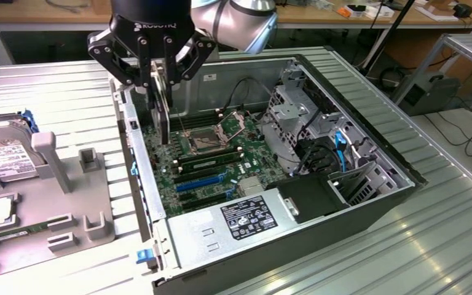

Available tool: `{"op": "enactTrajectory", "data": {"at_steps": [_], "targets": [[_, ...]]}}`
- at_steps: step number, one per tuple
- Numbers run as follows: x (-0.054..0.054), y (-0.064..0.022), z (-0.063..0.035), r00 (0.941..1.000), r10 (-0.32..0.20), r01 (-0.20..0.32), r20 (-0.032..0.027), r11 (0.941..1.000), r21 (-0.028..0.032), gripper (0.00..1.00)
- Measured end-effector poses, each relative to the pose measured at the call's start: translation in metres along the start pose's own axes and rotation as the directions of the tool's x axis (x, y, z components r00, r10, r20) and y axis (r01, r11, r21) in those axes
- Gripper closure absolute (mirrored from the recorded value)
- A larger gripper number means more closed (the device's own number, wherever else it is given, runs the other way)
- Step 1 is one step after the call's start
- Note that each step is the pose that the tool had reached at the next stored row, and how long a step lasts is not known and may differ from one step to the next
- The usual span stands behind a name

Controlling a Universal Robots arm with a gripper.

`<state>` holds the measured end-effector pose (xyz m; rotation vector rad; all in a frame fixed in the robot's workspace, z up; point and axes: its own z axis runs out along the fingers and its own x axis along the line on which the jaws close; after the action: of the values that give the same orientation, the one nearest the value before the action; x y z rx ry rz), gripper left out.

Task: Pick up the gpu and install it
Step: 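Pick up the gpu and move the gpu toward the slot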

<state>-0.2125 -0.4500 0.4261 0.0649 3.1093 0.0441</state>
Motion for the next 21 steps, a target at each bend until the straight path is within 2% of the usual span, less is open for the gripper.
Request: {"op": "enactTrajectory", "data": {"at_steps": [21], "targets": [[-0.025, 0.001, 0.0007, 1.0, 0.0, 0.0, -0.0001, 1.0, 0.0001, 0.73]]}}
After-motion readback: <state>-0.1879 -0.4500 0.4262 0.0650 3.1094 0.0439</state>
